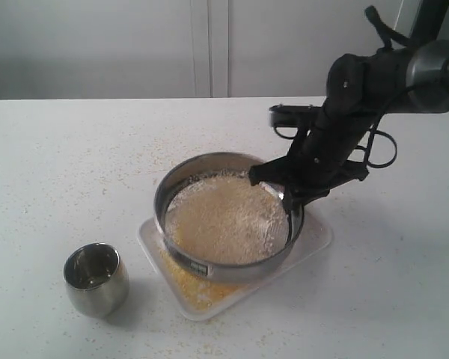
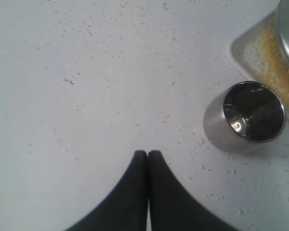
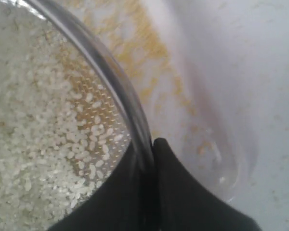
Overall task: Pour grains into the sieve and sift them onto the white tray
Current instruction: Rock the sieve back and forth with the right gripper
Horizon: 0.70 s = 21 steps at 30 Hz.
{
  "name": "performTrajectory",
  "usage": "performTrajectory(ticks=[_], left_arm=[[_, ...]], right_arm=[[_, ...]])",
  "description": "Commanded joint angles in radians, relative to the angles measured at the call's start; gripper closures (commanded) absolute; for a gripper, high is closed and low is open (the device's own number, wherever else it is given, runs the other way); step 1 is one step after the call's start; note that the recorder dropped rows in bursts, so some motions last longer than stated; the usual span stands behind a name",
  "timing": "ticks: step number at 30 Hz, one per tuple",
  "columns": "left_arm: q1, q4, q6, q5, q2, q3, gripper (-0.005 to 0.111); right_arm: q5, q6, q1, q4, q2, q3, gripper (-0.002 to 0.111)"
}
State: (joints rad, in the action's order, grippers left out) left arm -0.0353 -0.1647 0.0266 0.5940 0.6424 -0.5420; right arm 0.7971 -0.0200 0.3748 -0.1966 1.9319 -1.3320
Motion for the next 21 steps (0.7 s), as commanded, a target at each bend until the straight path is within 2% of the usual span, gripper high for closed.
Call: performTrajectory(ticks=[1,3,4,6,8,11,13,14,16,18,21], left_arm=[[0.003,-0.005,0.001,0.005,-0.006,0.007,0.107],[0.003,-0.005,0.001,0.005,-0.006,0.007,0.107],[0.003,-0.005,0.001,0.005,-0.006,0.007,0.107],[0.003,-0.005,0.001,0.005,-0.006,0.007,0.107],[0.003,-0.005,0.001,0.005,-0.006,0.007,0.107],[0.003,-0.005,0.001,0.005,-0.006,0.007,0.107],[0.003,-0.005,0.001,0.005,-0.006,0.007,0.107],[0.003,-0.005,0.001,0.005,-0.006,0.007,0.107],[0.003,-0.005,0.001,0.005,-0.006,0.007,0.107],[0.003,-0.005,0.001,0.005,-0.006,0.007,0.107],[0.003,-0.005,0.001,0.005,-0.006,0.007,0.107]], right_arm=[[-0.055,-0.115,0.002,0.089,-0.016,-0.004,0.108],[-0.069,-0.237,-0.028,0.091,-0.01,-0.004,0.108],[-0.056,-0.223,-0.032,0.067,-0.01,-0.004,0.108],[0.007,-0.046,-0.005,-0.014,-0.012,-0.004,0.108],[0.03,0.038,0.027,0.002,-0.019,-0.004,0.108],[-0.049,-0.154,0.016,0.145,-0.018,-0.004,0.108],[-0.067,-0.272,-0.01,0.148,-0.016,-0.004,0.108],[-0.055,-0.246,-0.012,0.109,-0.016,-0.004,0.108],[0.021,-0.026,0.016,0.002,-0.019,-0.004,0.108],[0.025,0.034,0.036,0.032,-0.023,-0.002,0.108],[-0.063,-0.255,-0.001,0.197,-0.02,-0.002,0.108]])
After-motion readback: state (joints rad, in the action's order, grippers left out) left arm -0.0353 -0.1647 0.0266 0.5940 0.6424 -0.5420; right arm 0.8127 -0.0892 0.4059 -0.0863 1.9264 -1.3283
